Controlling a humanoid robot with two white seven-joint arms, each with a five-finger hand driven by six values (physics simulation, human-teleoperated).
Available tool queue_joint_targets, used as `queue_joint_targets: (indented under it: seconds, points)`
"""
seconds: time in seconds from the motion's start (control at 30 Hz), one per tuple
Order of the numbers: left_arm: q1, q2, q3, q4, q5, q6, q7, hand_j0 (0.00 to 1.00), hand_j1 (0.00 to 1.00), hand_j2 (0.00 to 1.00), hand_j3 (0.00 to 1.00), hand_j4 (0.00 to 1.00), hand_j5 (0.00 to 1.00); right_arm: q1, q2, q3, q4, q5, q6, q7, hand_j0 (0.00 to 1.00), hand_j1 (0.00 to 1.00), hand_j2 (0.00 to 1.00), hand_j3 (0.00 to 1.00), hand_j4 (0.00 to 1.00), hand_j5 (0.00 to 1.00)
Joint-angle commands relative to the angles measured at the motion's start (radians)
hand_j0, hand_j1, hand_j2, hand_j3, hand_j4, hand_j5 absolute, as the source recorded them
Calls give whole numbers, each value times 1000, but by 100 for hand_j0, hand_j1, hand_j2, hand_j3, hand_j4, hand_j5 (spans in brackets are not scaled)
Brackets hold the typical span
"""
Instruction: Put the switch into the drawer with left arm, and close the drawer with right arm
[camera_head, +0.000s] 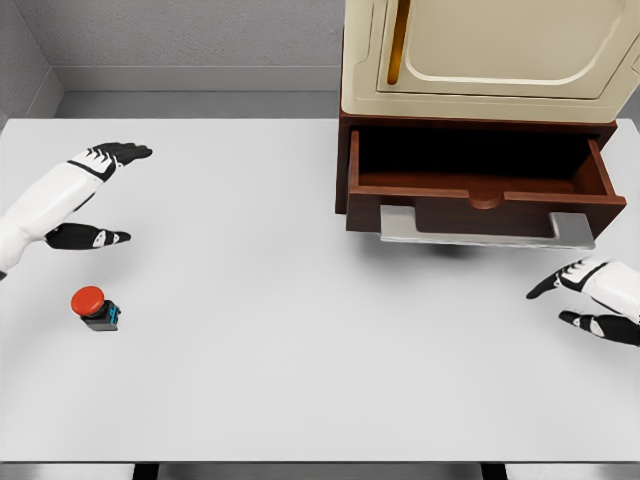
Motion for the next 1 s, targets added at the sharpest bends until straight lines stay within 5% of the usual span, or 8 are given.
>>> queue_joint_targets:
  seconds: [0.0, 0.13, 0.23, 0.5, 0.63, 0.7, 0.8, 0.97]
  points:
    - [0, 0, 0, 0, 8, 2, 1, 100, 100, 100, 100, 100, 100, 0, 4, 7, -23, 15, 2, -1, 69, 69, 69, 69, 69, 69]
    - [3, 2, 3, -2, 12, 2, 1, 100, 100, 100, 100, 100, 100, -2, 1, -1, -29, 15, 2, 2, 73, 73, 73, 73, 73, 73]
    - [23, 2, 28, -2, 20, 2, 8, 100, 100, 100, 100, 100, 100, 2, -7, -1, -21, 15, 2, 0, 55, 55, 55, 55, 55, 55]
    - [150, 103, 45, -8, 416, 2, 51, 100, 100, 100, 100, 100, 100, 0, -47, -2, -20, 15, 2, 2, 39, 39, 39, 39, 39, 39]
    - [170, 105, 26, -22, 535, 2, 51, 100, 100, 100, 100, 100, 100, 2, -47, -1, -26, 15, 2, 3, 40, 40, 40, 40, 40, 40]
    - [173, 105, 14, -23, 595, 2, 51, 100, 100, 100, 100, 100, 100, 3, -47, 1, -29, 18, 2, 5, 56, 56, 56, 56, 56, 56]
    - [222, 105, -12, -54, 661, 2, 50, 100, 100, 100, 100, 100, 100, 3, -44, 1, -27, 39, 2, 5, 63, 63, 63, 63, 63, 63]
    - [328, 132, -14, -59, 795, 2, 50, 100, 100, 100, 100, 100, 100, 5, -45, 2, -32, 38, 2, 2, 54, 54, 54, 54, 54, 54]
